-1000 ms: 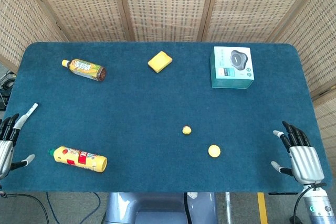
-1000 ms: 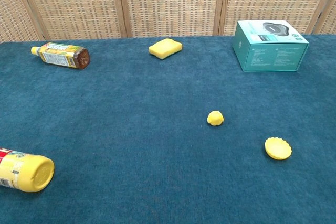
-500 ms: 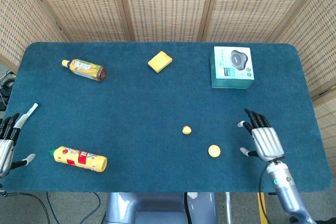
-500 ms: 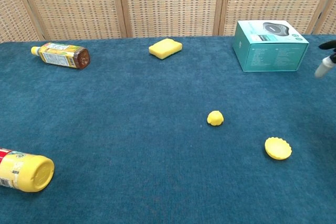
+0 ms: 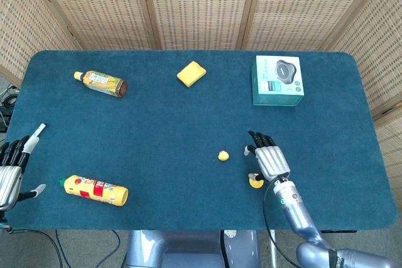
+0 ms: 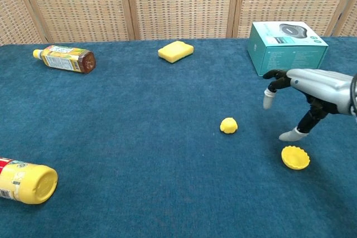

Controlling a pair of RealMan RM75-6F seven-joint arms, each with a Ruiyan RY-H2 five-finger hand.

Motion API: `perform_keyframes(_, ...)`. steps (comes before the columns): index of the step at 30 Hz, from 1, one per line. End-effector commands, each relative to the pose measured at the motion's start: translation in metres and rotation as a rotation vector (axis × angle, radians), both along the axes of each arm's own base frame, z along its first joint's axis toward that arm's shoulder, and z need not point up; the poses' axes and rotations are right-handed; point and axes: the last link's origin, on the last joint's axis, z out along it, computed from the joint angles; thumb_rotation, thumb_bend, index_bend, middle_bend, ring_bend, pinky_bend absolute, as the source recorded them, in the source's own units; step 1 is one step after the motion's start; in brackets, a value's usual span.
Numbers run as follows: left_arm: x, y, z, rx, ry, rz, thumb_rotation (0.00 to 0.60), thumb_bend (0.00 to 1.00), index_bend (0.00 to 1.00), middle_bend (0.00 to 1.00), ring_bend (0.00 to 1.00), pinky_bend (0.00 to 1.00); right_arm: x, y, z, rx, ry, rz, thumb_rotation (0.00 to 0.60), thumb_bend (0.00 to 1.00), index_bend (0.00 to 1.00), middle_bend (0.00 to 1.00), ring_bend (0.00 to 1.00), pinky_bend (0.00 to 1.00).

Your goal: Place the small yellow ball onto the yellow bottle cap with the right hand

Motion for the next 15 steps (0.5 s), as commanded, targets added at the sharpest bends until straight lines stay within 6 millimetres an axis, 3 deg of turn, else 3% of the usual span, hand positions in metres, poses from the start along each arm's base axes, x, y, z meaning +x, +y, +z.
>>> perform_keyframes(1,0.0,0.0,0.0,0.0,-0.001,-0.001,0.6,0.13,0.0,0.0,0.0,0.0,0.008,-0.004,-0.008,0.0,-0.002,0.005,0.6,0.0,0.4,0.04,0.0,0.1)
perform_keyframes(15,-0.001,0.002,-0.002,-0.011,-0.001,0.005,0.6,0.13,0.0,0.0,0.0,0.0,0.032,-0.026,-0.033,-0.005,-0.016,0.009,0.6,0.03,0.41,0.04,0.0,0.1)
